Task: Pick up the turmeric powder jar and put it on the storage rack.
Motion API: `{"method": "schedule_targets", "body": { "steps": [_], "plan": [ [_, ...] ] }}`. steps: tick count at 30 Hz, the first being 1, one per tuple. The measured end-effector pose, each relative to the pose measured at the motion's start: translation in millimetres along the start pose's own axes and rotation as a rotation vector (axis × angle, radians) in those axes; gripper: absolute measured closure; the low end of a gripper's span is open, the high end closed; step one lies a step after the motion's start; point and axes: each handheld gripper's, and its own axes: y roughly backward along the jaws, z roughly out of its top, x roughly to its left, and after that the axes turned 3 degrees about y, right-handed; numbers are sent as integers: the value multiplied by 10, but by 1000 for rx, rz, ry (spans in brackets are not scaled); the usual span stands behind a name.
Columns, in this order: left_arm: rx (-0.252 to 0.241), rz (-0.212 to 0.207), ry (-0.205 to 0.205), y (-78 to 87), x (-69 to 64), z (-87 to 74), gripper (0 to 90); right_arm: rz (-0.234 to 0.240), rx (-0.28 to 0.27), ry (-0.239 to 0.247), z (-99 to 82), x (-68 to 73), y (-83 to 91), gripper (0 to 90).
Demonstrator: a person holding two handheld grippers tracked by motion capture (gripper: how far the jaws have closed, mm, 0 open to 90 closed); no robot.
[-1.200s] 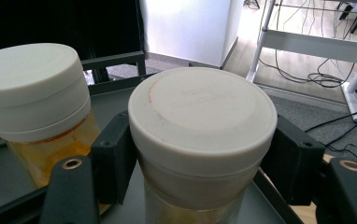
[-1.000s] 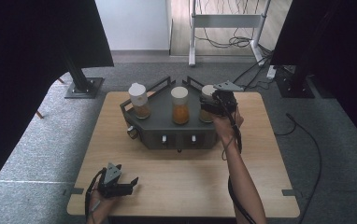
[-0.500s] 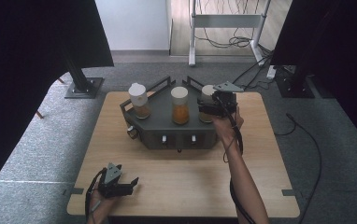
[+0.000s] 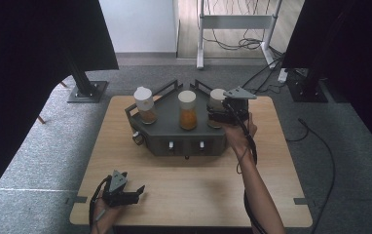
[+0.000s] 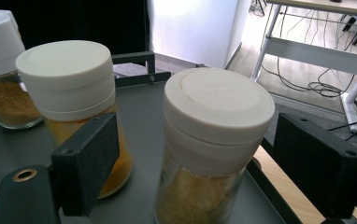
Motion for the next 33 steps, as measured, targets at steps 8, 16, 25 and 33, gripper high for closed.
{"method": "schedule_targets", "body": {
  "steps": [8, 16, 25, 33],
  "plan": [
    [3, -1, -3, -3, -5, 5, 109, 16, -13, 11, -11, 18, 120, 145],
    [4, -2, -5, -3, -9, 7, 109, 36, -20, 11, -56, 29, 235, 145],
    [3, -2, -7, -7, -21, 5, 109, 49, -18, 7, -135, 24, 390, 147],
    [8, -2, -12, -11, -30, 12, 109, 68, -16, -22, -225, -28, 544, 148]
  ]
}}
